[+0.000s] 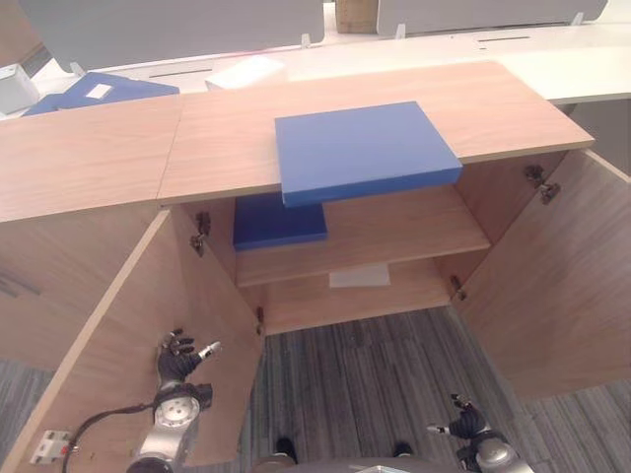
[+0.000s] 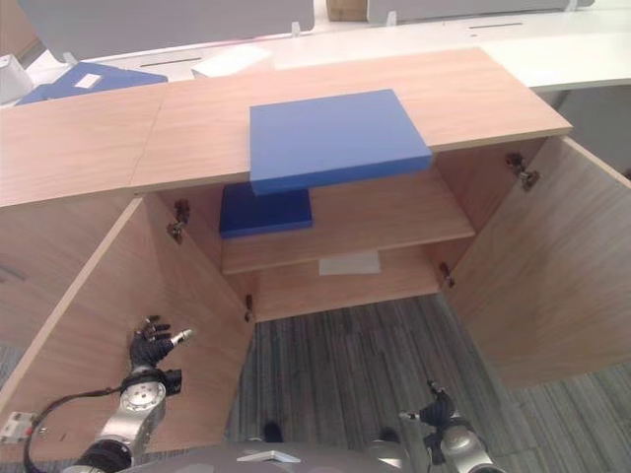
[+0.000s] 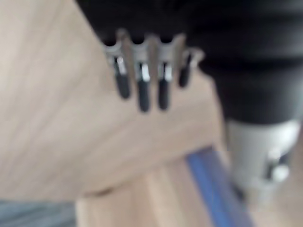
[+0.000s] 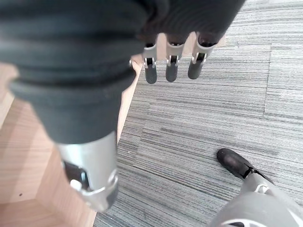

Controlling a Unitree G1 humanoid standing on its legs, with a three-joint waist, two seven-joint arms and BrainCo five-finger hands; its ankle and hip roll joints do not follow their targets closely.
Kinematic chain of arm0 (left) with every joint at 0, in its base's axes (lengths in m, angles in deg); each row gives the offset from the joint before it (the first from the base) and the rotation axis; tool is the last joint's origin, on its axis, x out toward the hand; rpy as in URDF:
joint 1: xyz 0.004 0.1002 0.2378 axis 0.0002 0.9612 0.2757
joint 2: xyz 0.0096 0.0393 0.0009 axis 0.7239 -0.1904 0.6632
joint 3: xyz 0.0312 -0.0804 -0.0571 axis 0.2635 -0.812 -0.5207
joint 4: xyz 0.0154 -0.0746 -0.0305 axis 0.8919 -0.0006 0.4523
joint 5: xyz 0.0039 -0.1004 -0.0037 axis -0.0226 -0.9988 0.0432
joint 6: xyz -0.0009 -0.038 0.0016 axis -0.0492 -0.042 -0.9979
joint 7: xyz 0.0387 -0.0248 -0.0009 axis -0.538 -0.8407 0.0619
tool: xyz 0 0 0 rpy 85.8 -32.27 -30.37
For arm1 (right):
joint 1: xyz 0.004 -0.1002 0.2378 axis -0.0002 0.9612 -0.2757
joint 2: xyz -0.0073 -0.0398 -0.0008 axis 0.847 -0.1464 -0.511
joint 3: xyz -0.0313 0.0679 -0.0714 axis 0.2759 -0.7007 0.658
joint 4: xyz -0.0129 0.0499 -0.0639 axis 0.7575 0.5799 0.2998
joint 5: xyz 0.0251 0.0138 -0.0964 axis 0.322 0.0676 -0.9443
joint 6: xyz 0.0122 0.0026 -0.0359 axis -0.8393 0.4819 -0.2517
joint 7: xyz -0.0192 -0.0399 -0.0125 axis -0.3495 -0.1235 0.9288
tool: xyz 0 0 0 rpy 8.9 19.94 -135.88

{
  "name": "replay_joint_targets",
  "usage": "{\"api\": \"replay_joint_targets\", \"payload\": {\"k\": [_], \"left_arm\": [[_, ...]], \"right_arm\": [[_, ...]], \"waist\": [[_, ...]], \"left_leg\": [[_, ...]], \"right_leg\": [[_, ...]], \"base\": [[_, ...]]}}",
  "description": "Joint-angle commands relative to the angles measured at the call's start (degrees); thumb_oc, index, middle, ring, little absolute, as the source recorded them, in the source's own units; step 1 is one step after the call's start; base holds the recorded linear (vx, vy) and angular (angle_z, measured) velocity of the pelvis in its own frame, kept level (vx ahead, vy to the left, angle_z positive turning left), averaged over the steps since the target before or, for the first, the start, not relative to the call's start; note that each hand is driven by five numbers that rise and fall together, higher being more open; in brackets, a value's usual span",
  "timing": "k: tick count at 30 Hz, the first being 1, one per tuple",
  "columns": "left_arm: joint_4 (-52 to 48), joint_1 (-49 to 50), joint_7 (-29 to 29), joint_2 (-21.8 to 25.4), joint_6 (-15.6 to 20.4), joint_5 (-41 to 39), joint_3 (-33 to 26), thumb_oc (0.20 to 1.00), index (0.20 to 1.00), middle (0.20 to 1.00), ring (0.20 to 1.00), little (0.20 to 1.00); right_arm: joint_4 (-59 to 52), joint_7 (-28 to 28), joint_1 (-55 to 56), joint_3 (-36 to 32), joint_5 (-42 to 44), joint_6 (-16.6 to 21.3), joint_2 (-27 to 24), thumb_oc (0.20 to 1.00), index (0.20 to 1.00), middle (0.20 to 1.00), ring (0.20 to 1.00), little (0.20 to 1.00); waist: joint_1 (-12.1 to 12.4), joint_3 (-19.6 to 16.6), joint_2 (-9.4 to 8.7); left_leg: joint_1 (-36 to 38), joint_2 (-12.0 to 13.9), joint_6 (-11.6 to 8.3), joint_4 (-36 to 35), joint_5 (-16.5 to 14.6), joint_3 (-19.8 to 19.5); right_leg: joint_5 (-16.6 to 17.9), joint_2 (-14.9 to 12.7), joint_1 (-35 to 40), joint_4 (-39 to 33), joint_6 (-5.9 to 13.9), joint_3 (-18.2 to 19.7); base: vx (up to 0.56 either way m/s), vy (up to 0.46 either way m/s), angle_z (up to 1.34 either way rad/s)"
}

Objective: Put the empty folder in the office cabinet

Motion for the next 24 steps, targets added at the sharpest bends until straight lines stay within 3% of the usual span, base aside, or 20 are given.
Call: {"api": "replay_joint_targets", "payload": {"k": [1, 9, 21, 24], "left_arm": [[0.50, -3.87, 6.27, 4.16, 1.56, 9.83, 0.89, 1.000, 1.000, 1.000, 1.000, 1.000], [-5.55, -6.62, 12.26, 7.92, 1.26, 20.30, 4.54, 1.000, 1.000, 1.000, 1.000, 1.000], [-13.46, -8.39, 19.95, 12.58, 0.69, 35.89, 5.99, 1.000, 1.000, 1.000, 1.000, 1.000], [-14.80, -10.95, 21.63, 14.88, -1.24, 39.86, 7.40, 1.000, 1.000, 1.000, 1.000, 1.000]], "right_arm": [[0.77, -0.22, -3.17, -1.12, -2.18, 1.20, -2.48, 1.000, 1.000, 1.000, 1.000, 1.000], [-0.11, 0.31, -3.28, -0.97, -2.49, 0.54, -2.99, 1.000, 1.000, 1.000, 1.000, 1.000], [0.54, 0.40, -3.91, -0.13, -2.10, 0.40, -2.64, 1.000, 1.000, 1.000, 1.000, 1.000], [0.28, 0.16, -3.87, 0.69, -2.23, 0.47, -2.50, 1.000, 1.000, 1.000, 1.000, 1.000]], "waist": [[0.34, -0.85, 2.19], [-0.58, -0.88, 1.86], [-0.10, -1.02, 1.40], [-0.37, -1.38, 1.27]], "left_leg": [[0.23, 3.80, -0.65, -0.24, -3.81, -1.71], [0.80, 3.85, -0.49, -0.25, -4.19, -0.52], [1.11, 3.71, -0.35, -0.43, -4.68, -0.76], [1.20, 3.64, -0.29, -0.55, -4.90, -0.71]], "right_leg": [[-3.90, 1.58, -1.31, 0.04, -1.57, 0.94], [-3.88, 1.96, -1.38, 0.04, -1.38, 1.83], [-3.88, 2.07, -1.10, 0.04, -1.05, 1.90], [-3.88, 2.02, -1.06, 0.04, -0.73, 1.98]], "base": [[0.06, 0.001, -0.15], [0.00, 0.005, -0.10], [0.00, 0.001, 0.00], [0.00, 0.000, 0.00]]}}
